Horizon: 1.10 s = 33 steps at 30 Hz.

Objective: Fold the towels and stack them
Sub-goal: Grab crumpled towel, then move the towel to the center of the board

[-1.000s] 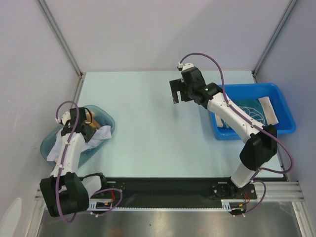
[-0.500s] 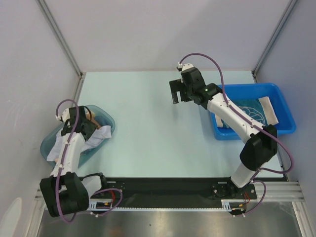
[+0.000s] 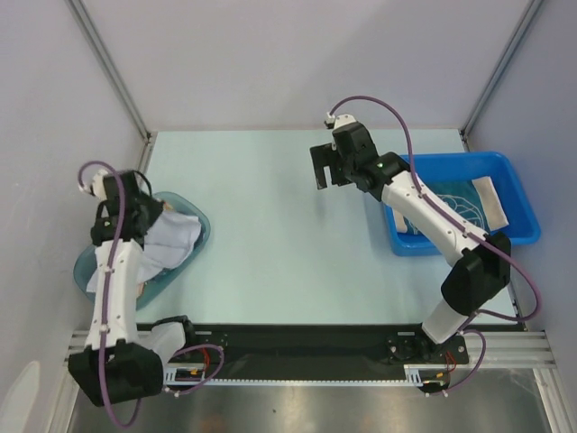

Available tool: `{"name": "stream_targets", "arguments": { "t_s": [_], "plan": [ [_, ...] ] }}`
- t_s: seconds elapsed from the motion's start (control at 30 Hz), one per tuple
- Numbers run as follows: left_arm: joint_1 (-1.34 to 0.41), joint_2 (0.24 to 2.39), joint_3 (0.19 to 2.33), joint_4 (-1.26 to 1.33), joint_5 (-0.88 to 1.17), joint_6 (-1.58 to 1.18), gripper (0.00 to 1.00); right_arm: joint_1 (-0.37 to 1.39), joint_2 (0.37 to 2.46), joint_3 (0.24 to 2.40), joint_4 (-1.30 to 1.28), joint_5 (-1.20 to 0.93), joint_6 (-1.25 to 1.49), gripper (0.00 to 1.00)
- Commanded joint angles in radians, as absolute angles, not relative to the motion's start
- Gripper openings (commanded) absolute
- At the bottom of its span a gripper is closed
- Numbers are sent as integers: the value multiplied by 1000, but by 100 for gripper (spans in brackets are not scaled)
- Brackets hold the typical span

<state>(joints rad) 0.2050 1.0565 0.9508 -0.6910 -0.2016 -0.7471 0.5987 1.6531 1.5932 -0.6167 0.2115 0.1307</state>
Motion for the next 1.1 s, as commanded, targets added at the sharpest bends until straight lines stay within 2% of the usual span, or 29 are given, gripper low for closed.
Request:
{"name": "stream_targets", "arguments": {
  "t_s": [0.0, 0.13, 0.3, 0.4, 0.47, 0.57, 0.67, 0.83, 0.93, 0.97, 1.07],
  "plan": [
    [169, 976, 1220, -615, -59, -749, 0, 606, 1569, 1609, -609, 212, 129, 96],
    [10, 1118, 1507, -534, 211, -758, 0, 604, 1510, 1612, -594, 219, 143, 97],
    [-316, 1383, 2046, -682, 268, -654, 0, 595, 1402, 1592, -562, 264, 182, 97],
    [-451, 1471, 2115, -729, 302, -615, 0, 580, 1316, 1546, -538, 291, 218, 96],
    [-509, 1451, 2048, -723, 304, -597, 0, 571, 1254, 1505, -532, 305, 232, 96],
    [-540, 1352, 1763, -674, 313, -572, 0, 565, 1186, 1442, -549, 310, 229, 96],
    [-552, 1232, 1310, -602, 308, -568, 1, 558, 1135, 1367, -595, 334, 236, 95],
    [-635, 1109, 915, -502, 316, -600, 0, 548, 1120, 1264, -588, 273, 250, 88],
    [-719, 1037, 757, -474, 253, -693, 0, 548, 1205, 1259, -549, 217, 265, 79],
    [-735, 1016, 723, -480, 226, -725, 0, 549, 1233, 1265, -539, 210, 271, 71],
    [-762, 916, 582, -534, 132, -872, 0, 551, 1356, 1293, -466, 172, 293, 60]
  ]
}}
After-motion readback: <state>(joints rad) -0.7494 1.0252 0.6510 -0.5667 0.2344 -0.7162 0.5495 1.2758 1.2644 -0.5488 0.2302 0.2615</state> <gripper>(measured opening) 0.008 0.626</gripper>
